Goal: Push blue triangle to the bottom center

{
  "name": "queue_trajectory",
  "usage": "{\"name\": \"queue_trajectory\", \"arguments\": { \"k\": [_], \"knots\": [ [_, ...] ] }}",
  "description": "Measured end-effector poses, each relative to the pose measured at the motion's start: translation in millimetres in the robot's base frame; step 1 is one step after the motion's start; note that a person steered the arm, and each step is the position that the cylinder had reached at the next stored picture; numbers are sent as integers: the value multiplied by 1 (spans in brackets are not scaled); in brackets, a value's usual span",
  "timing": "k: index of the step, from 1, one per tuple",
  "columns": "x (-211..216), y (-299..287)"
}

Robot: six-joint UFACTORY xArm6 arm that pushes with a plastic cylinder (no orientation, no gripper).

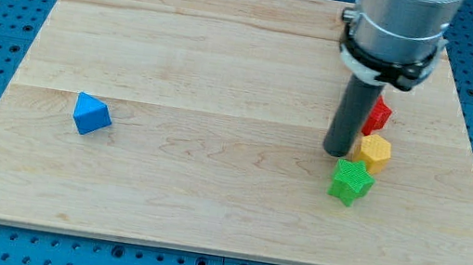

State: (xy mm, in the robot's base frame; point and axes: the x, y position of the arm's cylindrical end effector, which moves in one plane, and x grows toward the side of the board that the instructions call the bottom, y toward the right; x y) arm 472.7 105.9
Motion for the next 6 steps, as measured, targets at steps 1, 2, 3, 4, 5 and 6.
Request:
{"name": "queue_trajectory", "arguments": {
  "k": [1, 2, 3, 4, 5, 6],
  "knots": [
    [11, -17],
    [40, 5],
    [49, 15],
    [49, 20],
    [49, 15],
    [57, -21]
  ]
}}
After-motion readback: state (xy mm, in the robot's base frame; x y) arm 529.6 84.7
